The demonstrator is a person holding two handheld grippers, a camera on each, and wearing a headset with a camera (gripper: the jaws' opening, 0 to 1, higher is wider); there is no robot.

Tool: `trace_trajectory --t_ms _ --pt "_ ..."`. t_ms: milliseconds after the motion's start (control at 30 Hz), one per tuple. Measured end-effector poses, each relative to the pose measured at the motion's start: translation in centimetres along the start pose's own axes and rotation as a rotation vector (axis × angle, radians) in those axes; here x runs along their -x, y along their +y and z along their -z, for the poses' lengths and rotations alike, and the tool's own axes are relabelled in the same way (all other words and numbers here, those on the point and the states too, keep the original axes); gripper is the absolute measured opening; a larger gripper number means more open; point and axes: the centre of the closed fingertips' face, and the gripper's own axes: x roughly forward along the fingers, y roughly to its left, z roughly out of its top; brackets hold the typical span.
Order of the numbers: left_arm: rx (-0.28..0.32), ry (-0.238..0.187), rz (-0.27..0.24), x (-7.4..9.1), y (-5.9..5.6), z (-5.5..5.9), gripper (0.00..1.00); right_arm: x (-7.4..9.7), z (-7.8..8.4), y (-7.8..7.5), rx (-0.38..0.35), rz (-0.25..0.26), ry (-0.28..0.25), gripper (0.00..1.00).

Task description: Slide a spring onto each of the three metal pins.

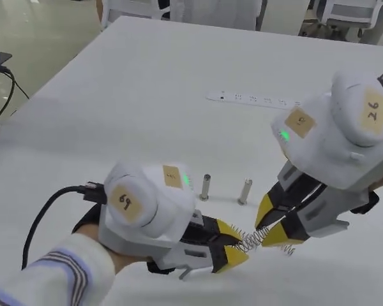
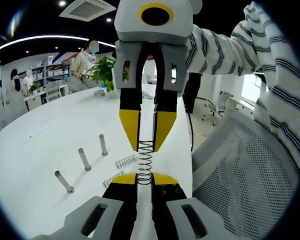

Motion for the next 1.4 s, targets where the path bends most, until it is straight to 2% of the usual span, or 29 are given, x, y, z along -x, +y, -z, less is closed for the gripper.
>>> trace_trajectory --t_ms 233,367,533,733,833,967,1233,1400 --pt "-0.005 -0.009 -0.007 -0.1 0.3 -0.2 0.02 0.1 0.0 -0.3 0.028 0.000 0.006 0.08" --pt "-0.015 0.000 -0.006 -0.1 0.2 0.0 0.02 0.2 0.1 -0.5 0.038 0.007 0.006 0.15" --pt "-0.018 -0.007 -0.006 -0.2 0.0 -0.1 0.02 0.3 -0.3 -0.5 0.024 -0.012 -0.038 0.18" --pt "-0.014 -0.038 -0.015 0.1 0.2 -0.5 0.02 0.1 -0.6 -0.2 0.017 -0.042 -0.058 0.17" --pt "-0.021 -0.060 -0.014 0.3 0.2 -0.9 0.02 0.0 -0.5 -0.4 0.017 -0.036 -0.053 0.17" --pt "-0.031 -0.074 -0.012 0.4 0.1 -1.2 0.02 -0.1 -0.8 -0.4 0.001 -0.041 -0.074 0.16" --pt "-0.013 -0.115 -0.011 0.5 0.1 -1.8 0.02 -0.6 -0.8 -0.4 -0.006 -0.050 -0.080 0.13" --pt "-0.011 -0.128 -0.016 0.5 0.2 -1.8 0.02 -0.7 -0.8 -0.5 -0.006 -0.052 -0.083 0.11"
